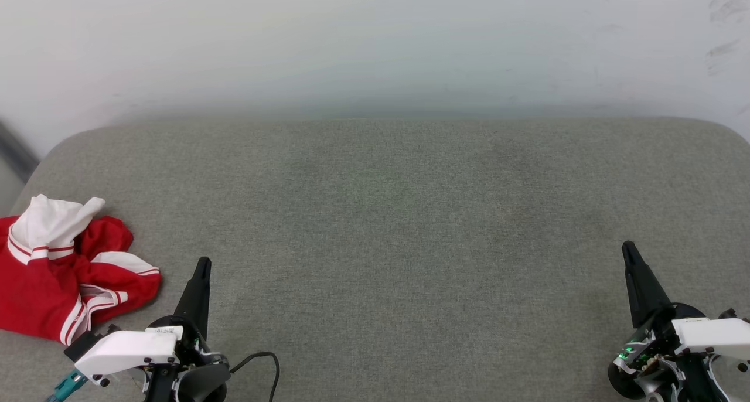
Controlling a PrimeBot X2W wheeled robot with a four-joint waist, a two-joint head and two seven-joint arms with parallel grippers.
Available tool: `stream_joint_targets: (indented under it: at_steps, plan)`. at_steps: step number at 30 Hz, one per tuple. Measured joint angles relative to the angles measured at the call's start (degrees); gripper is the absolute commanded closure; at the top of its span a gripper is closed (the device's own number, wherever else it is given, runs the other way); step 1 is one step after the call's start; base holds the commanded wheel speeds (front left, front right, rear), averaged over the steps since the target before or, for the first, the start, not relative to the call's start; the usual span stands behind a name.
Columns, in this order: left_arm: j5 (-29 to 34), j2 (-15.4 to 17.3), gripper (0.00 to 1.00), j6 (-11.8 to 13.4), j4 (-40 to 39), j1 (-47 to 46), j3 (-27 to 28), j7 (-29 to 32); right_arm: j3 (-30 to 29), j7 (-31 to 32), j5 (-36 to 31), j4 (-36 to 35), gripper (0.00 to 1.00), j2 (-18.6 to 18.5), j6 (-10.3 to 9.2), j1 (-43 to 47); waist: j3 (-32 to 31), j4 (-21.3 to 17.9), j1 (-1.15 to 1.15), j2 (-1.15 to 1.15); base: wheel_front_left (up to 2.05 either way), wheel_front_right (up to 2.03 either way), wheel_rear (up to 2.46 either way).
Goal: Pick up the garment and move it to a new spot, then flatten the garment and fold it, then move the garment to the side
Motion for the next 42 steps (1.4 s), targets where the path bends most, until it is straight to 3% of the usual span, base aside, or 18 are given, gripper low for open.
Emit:
stream_joint_targets:
  at_steps: [20,21,42]
  plan:
    - [0.0,0.0,1.0,0.0,0.02,0.0,0.0,0.0,0.0,0.0,0.01,0.02,1.0,0.0,0.0,0.0,0.0,0.0,0.0,0.0,0.0,0.0,0.0]
    - [0.0,-0.03,0.0,0.01,0.41,0.18,-0.05,-0.01,0.02,0.0,0.03,0.38,0.0,0.01,0.0,0.24,0.0,0.0,0.0,0.0,0.0,0.0,0.0]
    - [3.66,-0.14,0.0,0.01,-1.57,2.26,-5.12,-4.85,3.47,-4.8,-2.98,-0.98,0.0,0.03,-0.01,2.58,0.12,0.15,0.0,0.0,0.0,0.0,0.0]
